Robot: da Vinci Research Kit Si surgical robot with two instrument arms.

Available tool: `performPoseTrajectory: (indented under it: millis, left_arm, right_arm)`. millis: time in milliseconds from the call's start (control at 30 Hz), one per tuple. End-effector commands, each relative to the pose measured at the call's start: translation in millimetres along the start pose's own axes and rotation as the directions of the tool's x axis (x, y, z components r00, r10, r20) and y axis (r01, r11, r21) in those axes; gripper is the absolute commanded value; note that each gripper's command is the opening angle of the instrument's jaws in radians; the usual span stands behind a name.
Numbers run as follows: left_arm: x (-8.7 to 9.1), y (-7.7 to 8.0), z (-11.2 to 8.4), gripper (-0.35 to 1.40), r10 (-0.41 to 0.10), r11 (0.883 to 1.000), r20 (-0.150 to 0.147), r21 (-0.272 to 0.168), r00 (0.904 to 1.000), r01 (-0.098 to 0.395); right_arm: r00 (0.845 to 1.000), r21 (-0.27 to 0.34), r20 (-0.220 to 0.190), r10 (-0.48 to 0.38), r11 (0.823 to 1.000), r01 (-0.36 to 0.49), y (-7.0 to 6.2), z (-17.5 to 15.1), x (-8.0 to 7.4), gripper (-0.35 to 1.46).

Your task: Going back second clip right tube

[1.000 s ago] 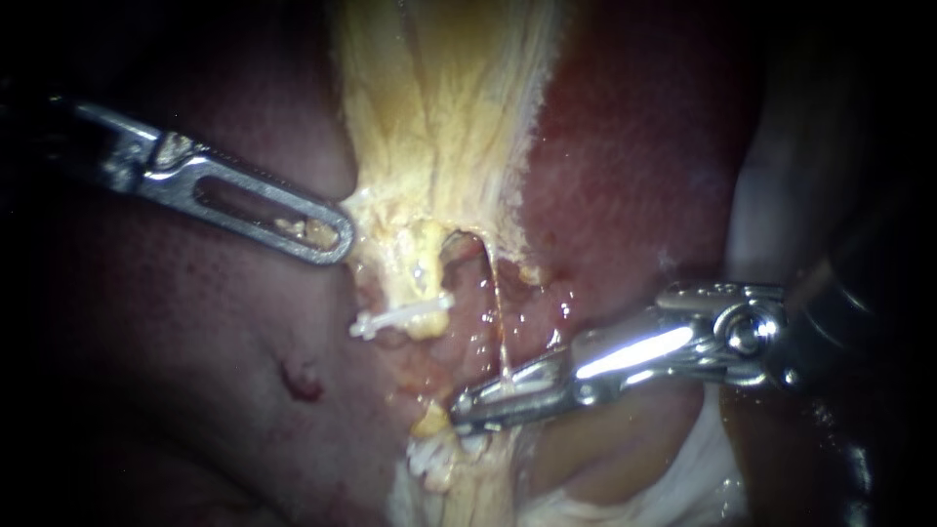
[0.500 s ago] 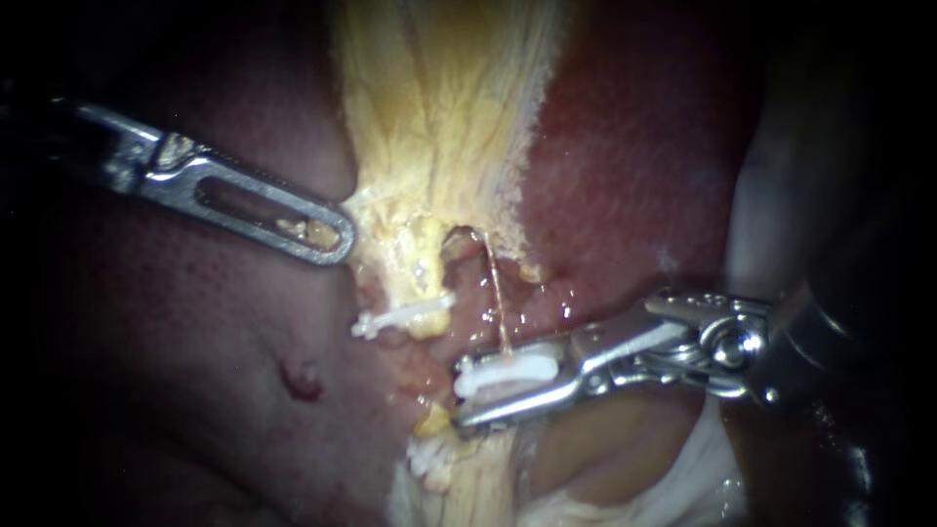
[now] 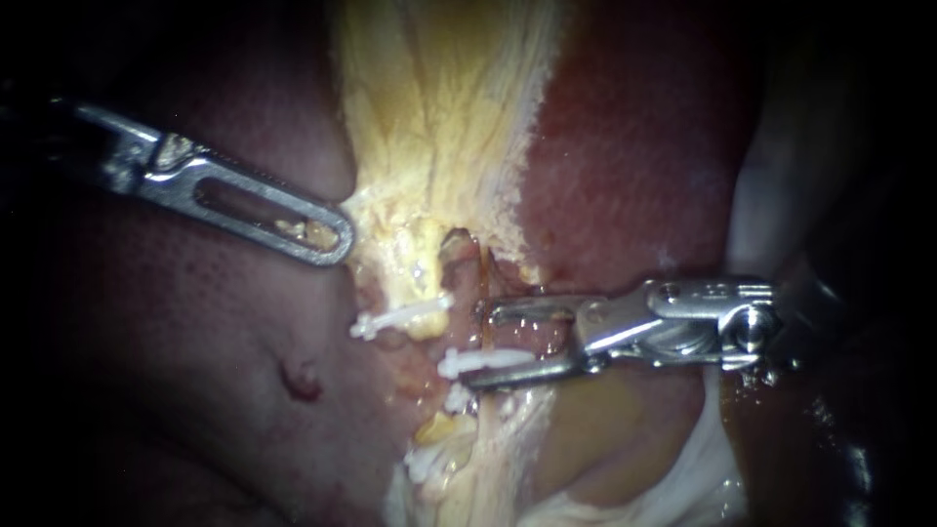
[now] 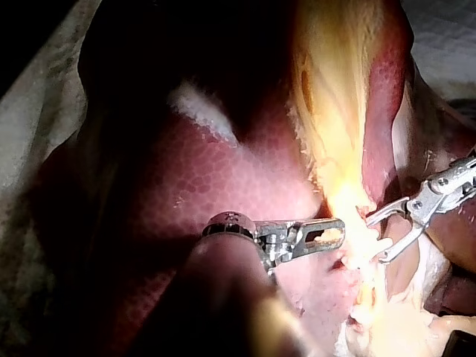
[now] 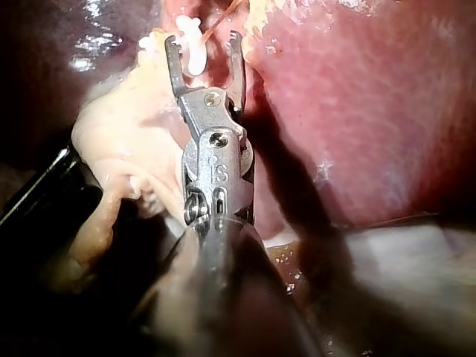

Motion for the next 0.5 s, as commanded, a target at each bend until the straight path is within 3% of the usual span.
performPoseTrajectory:
  millis: [33,233,500]
  left_arm:
    - [0.0,0.0,-0.1,-0.35,0.0,1.0,0.0,0.0,1.0,0.0]
    - [0.1,0.0,-0.1,-0.35,0.001,1.0,-0.001,0.001,1.0,-0.001]
    - [0.1,0.2,0.1,-0.35,0.001,1.0,0.0,0.0,1.0,-0.001]
  right_arm:
    - [1.0,0.003,0.001,-0.022,1.0,0.022,-0.1,-0.6,0.2,0.5]
    - [0.994,0.017,-0.001,-0.105,0.994,0.105,-0.3,-4.5,1.2,0.5]
    - [0.987,0.012,-0.005,-0.162,0.987,0.162,0.1,-9.5,3.8,0.5]
